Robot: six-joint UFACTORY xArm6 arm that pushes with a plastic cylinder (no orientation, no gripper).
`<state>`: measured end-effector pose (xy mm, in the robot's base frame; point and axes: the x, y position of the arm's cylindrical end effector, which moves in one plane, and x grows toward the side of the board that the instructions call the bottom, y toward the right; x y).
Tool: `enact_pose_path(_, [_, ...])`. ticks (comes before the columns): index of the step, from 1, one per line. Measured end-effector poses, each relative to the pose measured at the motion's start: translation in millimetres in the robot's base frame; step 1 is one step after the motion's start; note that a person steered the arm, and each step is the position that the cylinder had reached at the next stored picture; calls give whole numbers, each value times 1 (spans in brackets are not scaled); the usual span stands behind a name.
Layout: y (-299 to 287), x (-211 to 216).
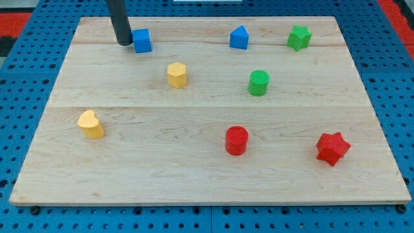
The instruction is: Push the blue cube to the top of the yellow hexagon
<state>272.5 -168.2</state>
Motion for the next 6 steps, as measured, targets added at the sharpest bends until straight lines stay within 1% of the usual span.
enact_pose_path(1, [7, 0])
enact_pose_path(4, [55, -5])
enact_pose_path(5, [70, -24])
enact_pose_path(6, [56, -29])
